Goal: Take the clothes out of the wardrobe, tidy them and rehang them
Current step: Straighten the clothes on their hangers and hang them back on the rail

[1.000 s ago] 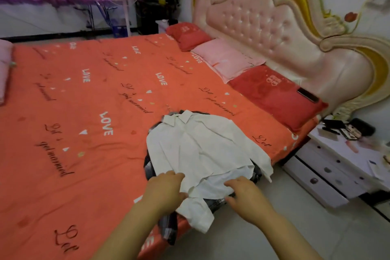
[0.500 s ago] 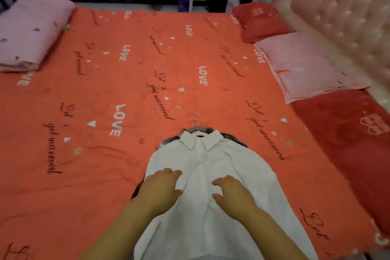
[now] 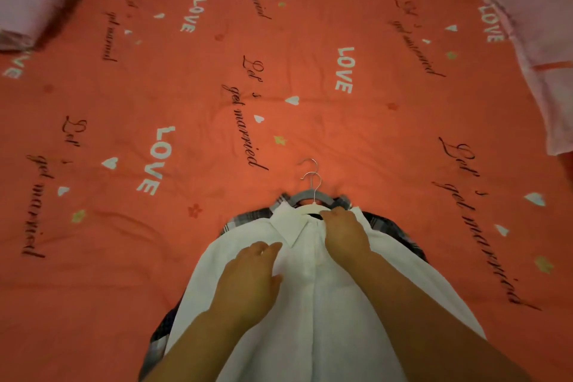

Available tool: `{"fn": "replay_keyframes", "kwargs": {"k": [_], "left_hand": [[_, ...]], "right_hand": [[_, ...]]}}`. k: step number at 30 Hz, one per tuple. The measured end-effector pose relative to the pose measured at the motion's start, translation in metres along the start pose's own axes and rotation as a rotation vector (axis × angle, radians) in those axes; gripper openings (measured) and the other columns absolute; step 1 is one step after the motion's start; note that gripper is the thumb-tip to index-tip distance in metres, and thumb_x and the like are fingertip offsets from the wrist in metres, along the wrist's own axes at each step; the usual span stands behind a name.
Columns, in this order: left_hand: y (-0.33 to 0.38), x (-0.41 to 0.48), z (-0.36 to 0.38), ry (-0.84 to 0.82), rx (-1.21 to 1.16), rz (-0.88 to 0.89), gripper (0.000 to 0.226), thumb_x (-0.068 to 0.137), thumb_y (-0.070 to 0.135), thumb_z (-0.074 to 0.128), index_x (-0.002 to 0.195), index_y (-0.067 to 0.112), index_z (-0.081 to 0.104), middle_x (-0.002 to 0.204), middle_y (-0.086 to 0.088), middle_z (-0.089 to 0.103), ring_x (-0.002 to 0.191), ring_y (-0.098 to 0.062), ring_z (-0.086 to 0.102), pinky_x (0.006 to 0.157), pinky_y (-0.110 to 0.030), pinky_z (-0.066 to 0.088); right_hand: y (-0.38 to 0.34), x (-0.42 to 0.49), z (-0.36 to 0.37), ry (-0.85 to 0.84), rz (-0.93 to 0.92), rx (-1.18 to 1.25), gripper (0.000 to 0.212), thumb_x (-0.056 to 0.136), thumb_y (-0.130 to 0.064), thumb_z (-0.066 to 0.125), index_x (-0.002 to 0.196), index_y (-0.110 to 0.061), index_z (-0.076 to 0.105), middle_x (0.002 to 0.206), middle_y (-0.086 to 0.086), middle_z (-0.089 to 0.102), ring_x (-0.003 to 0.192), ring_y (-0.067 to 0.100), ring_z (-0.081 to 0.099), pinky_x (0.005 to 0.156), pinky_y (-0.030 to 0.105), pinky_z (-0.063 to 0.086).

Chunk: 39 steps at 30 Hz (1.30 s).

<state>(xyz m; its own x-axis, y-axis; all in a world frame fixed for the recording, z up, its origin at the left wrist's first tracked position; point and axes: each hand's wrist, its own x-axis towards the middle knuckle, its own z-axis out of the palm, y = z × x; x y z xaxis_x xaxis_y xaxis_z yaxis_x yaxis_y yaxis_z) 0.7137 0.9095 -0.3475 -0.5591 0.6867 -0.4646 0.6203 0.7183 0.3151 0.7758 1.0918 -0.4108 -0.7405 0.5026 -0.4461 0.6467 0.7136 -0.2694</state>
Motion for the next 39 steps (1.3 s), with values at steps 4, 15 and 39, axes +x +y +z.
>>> {"fn": "replay_keyframes", "kwargs": {"k": [4,15,39], "left_hand": [[-0.012,0.013,0.02,-0.011,-0.003,-0.009,0.053,0.096,0.037,0.043,0.145,0.034,0.023,0.15,0.009,0.03,0.133,-0.013,0.033,0.109,-0.028,0.027],[-0.038,-0.013,0.026,0.023,-0.004,-0.003,0.055,0.096,0.037,0.041,0.147,0.033,0.019,0.148,0.012,0.029,0.13,-0.009,0.034,0.105,-0.022,0.028],[-0.113,-0.432,-0.153,1.12,-0.317,0.122,0.033,0.09,0.032,0.056,0.121,0.02,0.06,0.102,0.011,0.063,0.098,-0.014,0.059,0.087,-0.025,0.039]], "right_hand": [[0.008,0.046,0.023,0.079,-0.02,-0.144,0.044,0.094,-0.007,0.035,0.137,-0.015,0.039,0.136,0.008,0.044,0.126,0.026,0.036,0.103,0.035,0.03],[0.01,0.04,0.015,0.23,-0.033,0.138,0.021,0.088,-0.021,0.06,0.108,-0.016,0.061,0.105,0.004,0.065,0.103,0.025,0.053,0.08,0.031,0.027],[-0.34,-0.425,-0.153,0.402,-0.818,0.308,0.02,0.081,-0.011,0.066,0.068,-0.027,0.064,0.054,-0.012,0.048,0.061,-0.002,0.049,0.058,0.014,0.035]]}}
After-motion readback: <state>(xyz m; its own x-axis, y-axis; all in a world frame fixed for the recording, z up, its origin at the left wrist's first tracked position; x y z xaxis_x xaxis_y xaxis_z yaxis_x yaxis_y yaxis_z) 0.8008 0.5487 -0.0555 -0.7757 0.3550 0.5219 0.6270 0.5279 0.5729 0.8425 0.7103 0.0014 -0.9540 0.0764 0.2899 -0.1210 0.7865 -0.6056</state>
